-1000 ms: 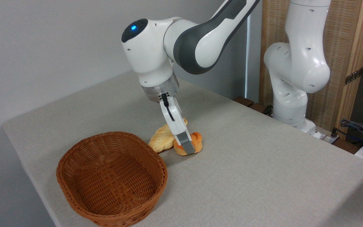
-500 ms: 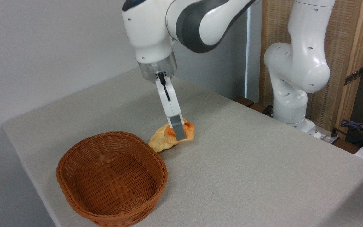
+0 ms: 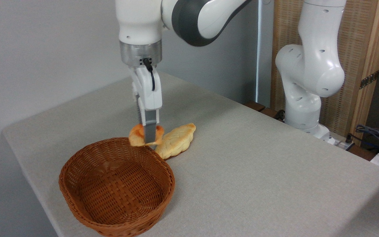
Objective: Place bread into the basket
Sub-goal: 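Lift the orange bun and carry it over the wicker basket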
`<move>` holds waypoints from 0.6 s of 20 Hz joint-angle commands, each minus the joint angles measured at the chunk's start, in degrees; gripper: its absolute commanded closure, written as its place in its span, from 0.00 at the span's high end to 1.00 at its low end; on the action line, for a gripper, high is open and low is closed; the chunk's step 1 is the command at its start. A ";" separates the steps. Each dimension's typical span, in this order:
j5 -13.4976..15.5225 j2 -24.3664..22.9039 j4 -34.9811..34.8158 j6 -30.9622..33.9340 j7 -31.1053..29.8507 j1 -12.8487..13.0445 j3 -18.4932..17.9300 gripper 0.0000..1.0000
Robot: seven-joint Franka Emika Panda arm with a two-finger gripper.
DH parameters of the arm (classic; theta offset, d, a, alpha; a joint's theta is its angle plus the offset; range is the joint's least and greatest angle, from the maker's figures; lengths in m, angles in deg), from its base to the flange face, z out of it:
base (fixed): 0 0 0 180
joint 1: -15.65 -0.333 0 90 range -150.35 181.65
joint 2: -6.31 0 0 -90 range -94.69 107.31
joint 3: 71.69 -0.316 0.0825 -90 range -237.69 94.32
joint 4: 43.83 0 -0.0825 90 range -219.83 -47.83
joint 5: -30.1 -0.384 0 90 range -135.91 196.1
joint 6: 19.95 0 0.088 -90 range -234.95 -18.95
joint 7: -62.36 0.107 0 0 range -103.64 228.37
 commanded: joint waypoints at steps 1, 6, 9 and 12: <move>1.55 4.17 3.23 -4.51 -7.98 -0.10 -0.69 0.52; 1.38 8.13 4.02 -9.78 -10.73 -0.37 -1.04 0.61; 1.03 9.36 4.02 -10.84 -10.38 -0.37 -2.36 0.88; 1.12 10.24 4.02 -12.87 -10.64 -0.37 -3.15 1.00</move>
